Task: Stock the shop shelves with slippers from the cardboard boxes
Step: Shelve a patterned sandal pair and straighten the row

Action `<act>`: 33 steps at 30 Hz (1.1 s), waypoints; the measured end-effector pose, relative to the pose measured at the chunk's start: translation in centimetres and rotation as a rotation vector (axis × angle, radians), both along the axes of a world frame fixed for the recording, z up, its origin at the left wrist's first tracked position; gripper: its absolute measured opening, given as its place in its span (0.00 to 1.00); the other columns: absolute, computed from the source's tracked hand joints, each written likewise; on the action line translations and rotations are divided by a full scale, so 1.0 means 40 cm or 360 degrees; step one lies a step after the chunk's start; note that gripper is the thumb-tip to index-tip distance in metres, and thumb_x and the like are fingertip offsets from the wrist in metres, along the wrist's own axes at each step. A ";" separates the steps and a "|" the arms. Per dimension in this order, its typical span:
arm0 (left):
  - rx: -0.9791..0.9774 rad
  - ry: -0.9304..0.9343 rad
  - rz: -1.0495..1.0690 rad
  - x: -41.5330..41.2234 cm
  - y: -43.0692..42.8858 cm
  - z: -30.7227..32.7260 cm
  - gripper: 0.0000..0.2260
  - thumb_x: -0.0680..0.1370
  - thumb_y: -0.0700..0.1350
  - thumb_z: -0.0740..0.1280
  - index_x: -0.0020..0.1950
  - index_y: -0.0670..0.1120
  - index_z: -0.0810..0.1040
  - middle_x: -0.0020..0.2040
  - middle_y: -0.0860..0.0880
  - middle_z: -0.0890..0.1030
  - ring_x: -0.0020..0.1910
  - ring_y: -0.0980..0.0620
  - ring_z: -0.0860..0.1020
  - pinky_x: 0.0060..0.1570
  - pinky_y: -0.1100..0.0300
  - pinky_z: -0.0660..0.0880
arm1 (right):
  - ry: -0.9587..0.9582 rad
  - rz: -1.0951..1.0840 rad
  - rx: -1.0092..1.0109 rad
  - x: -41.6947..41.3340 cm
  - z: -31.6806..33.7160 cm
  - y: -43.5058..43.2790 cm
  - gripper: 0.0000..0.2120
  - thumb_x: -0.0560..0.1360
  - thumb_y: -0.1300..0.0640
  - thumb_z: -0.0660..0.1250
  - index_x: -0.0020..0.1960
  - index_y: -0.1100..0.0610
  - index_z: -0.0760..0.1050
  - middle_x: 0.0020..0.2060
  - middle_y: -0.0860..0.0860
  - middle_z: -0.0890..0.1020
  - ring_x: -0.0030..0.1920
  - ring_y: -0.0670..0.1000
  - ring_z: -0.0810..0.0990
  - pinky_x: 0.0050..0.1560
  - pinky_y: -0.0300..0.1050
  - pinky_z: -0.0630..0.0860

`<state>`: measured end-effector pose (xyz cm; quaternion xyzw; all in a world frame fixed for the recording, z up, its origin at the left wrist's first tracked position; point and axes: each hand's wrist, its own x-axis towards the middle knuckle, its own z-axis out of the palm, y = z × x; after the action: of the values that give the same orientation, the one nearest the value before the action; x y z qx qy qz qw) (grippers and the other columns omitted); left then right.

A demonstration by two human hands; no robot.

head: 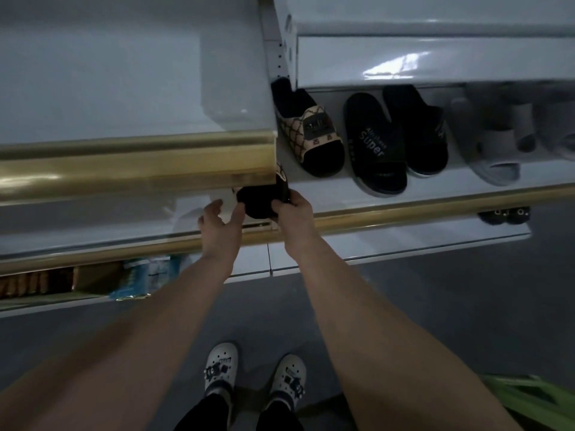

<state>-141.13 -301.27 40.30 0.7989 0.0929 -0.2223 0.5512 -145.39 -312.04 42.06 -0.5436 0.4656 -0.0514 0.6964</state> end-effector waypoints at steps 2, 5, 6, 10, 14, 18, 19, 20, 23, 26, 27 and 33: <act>-0.0219 0.0223 0.0058 0.002 -0.021 -0.002 0.27 0.79 0.50 0.67 0.75 0.45 0.63 0.67 0.45 0.73 0.62 0.47 0.76 0.61 0.54 0.74 | -0.0054 -0.0076 0.0206 -0.023 -0.015 -0.027 0.16 0.77 0.69 0.62 0.62 0.58 0.76 0.56 0.56 0.81 0.58 0.57 0.80 0.65 0.55 0.75; -0.0472 0.0340 -0.0012 -0.008 -0.059 0.000 0.23 0.79 0.39 0.66 0.73 0.40 0.65 0.58 0.43 0.79 0.54 0.46 0.81 0.53 0.58 0.79 | 0.0026 -0.0066 0.0083 -0.050 -0.021 -0.055 0.17 0.77 0.66 0.66 0.65 0.60 0.75 0.56 0.59 0.82 0.54 0.57 0.83 0.59 0.54 0.80; -0.0445 0.0326 -0.0040 -0.009 -0.068 -0.008 0.23 0.79 0.37 0.67 0.73 0.40 0.66 0.57 0.43 0.80 0.52 0.47 0.81 0.54 0.58 0.79 | 0.0122 -0.0017 -0.0135 -0.053 -0.021 -0.063 0.17 0.76 0.63 0.69 0.64 0.59 0.76 0.54 0.59 0.83 0.52 0.56 0.84 0.57 0.54 0.81; -0.0230 0.0236 -0.0082 -0.015 -0.092 -0.031 0.26 0.75 0.40 0.71 0.72 0.43 0.69 0.61 0.43 0.80 0.55 0.48 0.80 0.61 0.50 0.76 | 0.0299 0.0094 -0.0640 -0.054 0.004 -0.107 0.19 0.75 0.57 0.71 0.66 0.54 0.76 0.48 0.55 0.84 0.48 0.53 0.82 0.50 0.44 0.78; -0.0111 0.0084 -0.0113 -0.001 -0.119 -0.031 0.22 0.77 0.43 0.70 0.71 0.46 0.73 0.61 0.50 0.78 0.53 0.54 0.77 0.54 0.61 0.71 | 0.0349 0.0197 -0.0646 -0.038 0.019 -0.155 0.19 0.77 0.58 0.69 0.67 0.49 0.76 0.47 0.51 0.84 0.46 0.48 0.78 0.45 0.35 0.69; -0.0072 0.0109 0.0005 0.050 -0.157 -0.041 0.24 0.76 0.47 0.72 0.70 0.43 0.72 0.63 0.47 0.77 0.56 0.53 0.74 0.53 0.66 0.66 | 0.0483 0.0254 -0.0685 0.002 0.005 -0.188 0.18 0.75 0.59 0.70 0.64 0.52 0.76 0.57 0.51 0.83 0.58 0.51 0.80 0.48 0.35 0.68; -0.0042 0.0125 0.0021 0.059 -0.166 -0.044 0.26 0.75 0.48 0.72 0.71 0.43 0.71 0.62 0.47 0.77 0.55 0.53 0.73 0.53 0.66 0.65 | 0.0502 0.0241 -0.0727 0.011 0.000 -0.191 0.18 0.74 0.59 0.71 0.63 0.53 0.76 0.58 0.52 0.82 0.59 0.52 0.79 0.50 0.37 0.70; -0.0016 0.0146 0.0026 0.070 -0.174 -0.051 0.27 0.75 0.50 0.72 0.72 0.43 0.70 0.62 0.47 0.77 0.55 0.52 0.74 0.53 0.66 0.66 | 0.0511 0.0234 -0.0816 0.017 -0.003 -0.192 0.19 0.73 0.59 0.72 0.63 0.54 0.75 0.60 0.52 0.79 0.60 0.53 0.78 0.54 0.39 0.71; 0.0030 0.0159 0.0012 0.087 -0.198 -0.060 0.27 0.75 0.51 0.72 0.71 0.44 0.70 0.63 0.46 0.77 0.60 0.48 0.76 0.56 0.62 0.71 | 0.0557 0.0427 -0.1369 0.019 -0.022 -0.210 0.30 0.72 0.53 0.73 0.71 0.53 0.67 0.71 0.54 0.67 0.69 0.57 0.67 0.68 0.48 0.67; 0.0019 0.0103 -0.0035 0.095 -0.213 -0.066 0.27 0.75 0.50 0.72 0.72 0.47 0.70 0.65 0.44 0.77 0.63 0.45 0.75 0.64 0.54 0.72 | 0.0674 0.0758 -0.1600 0.004 -0.041 -0.245 0.34 0.75 0.41 0.64 0.77 0.52 0.60 0.77 0.54 0.58 0.76 0.59 0.53 0.75 0.55 0.59; 0.0017 0.0097 -0.0055 0.094 -0.214 -0.065 0.27 0.76 0.49 0.71 0.73 0.47 0.69 0.65 0.44 0.77 0.63 0.45 0.75 0.64 0.54 0.72 | 0.0697 0.0795 -0.1630 -0.003 -0.049 -0.258 0.33 0.76 0.39 0.62 0.76 0.52 0.61 0.77 0.55 0.58 0.76 0.59 0.54 0.75 0.55 0.57; -0.0129 0.0056 -0.0049 0.085 -0.213 -0.052 0.27 0.76 0.43 0.71 0.73 0.48 0.69 0.63 0.45 0.78 0.62 0.47 0.76 0.64 0.56 0.72 | 0.0601 0.0759 -0.1673 -0.045 -0.051 -0.251 0.30 0.77 0.39 0.60 0.72 0.56 0.66 0.70 0.54 0.67 0.68 0.57 0.63 0.72 0.51 0.61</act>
<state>-137.72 -309.81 38.20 0.7731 0.0813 -0.2483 0.5780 -147.17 -322.07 40.01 -0.9038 0.3589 -0.0196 0.2324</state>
